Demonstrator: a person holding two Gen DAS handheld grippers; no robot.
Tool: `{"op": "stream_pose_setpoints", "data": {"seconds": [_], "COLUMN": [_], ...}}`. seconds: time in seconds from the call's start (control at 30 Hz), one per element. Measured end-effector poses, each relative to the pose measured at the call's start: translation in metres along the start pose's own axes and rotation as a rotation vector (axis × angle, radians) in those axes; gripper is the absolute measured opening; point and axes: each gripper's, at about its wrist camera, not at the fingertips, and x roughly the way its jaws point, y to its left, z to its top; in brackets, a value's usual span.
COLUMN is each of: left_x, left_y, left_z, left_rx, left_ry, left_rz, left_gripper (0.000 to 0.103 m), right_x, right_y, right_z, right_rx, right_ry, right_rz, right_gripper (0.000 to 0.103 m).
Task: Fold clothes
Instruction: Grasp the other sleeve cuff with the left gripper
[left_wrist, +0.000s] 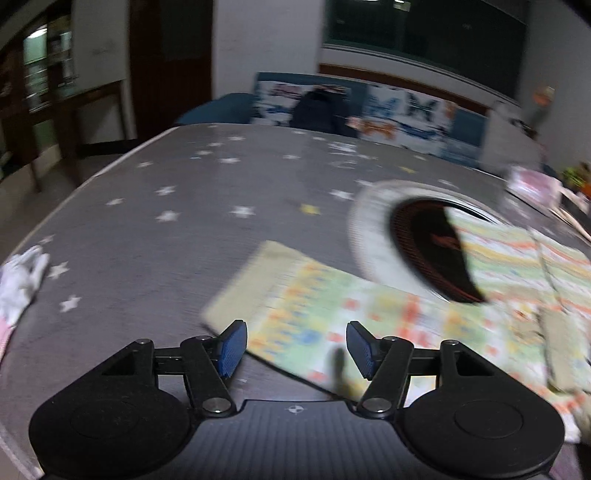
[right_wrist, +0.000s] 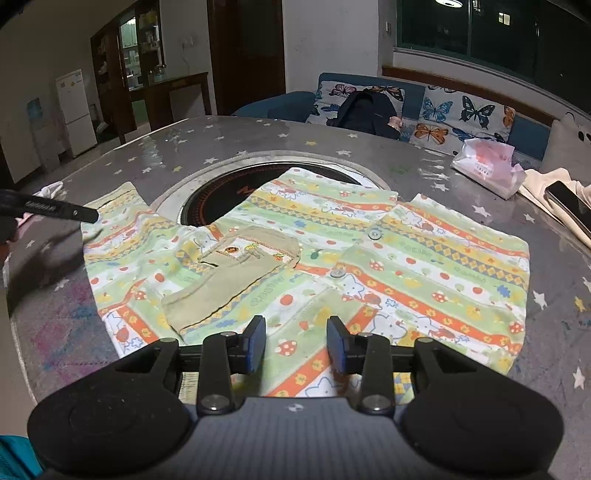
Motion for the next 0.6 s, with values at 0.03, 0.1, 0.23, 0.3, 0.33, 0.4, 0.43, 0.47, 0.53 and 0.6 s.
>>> {"op": "stream_pose_setpoints", "data": {"seconds": [0.03,0.1,0.23,0.3,0.33,0.4,0.43,0.47,0.53,0.6], "left_x": [0.003,0.008,0.018,0.023,0.025,0.027,0.028,0.028,0.028,0.027], "left_y": [0.005,0.014,0.023,0.022,0.021,0.019,0.018,0.019,0.022,0.021], "left_z": [0.002,0.004,0.005,0.004,0.003,0.002,0.002,0.002,0.004,0.004], "left_rx": [-0.012,-0.029,-0.052,-0.045,-0.041,-0.029,-0.027,-0.03,-0.045,-0.056], "left_ry": [-0.002,-0.004,-0.002,-0.002,-0.001,-0.007,-0.013,-0.019,-0.022,-0.021], "left_rz": [0.015,0.041,0.068,0.077,0.082,0.092,0.097,0.096,0.08,0.06], "left_gripper": [0.063,0.063,0.063,0.061,0.061,0.056,0.05,0.045,0.025,0.014], "right_x": [-0.001,-0.002,-0.004,-0.005,-0.005,-0.006,-0.007,-0.008,-0.008,-0.01], "right_y": [0.001,0.002,0.004,0.005,0.005,0.005,0.004,0.004,0.003,0.002], "right_z": [0.0,0.0,0.001,0.001,0.001,0.001,0.0,0.0,-0.001,-0.003], "right_rx": [0.001,0.002,0.007,0.008,0.009,0.011,0.013,0.016,0.023,0.031], "right_ry": [-0.001,-0.002,-0.009,-0.011,-0.012,-0.014,-0.016,-0.017,-0.018,-0.02], "right_rz": [0.001,0.004,0.009,0.009,0.009,0.009,0.009,0.009,0.005,0.003], "right_gripper": [0.037,0.037,0.037,0.038,0.041,0.042,0.042,0.042,0.042,0.042]}}
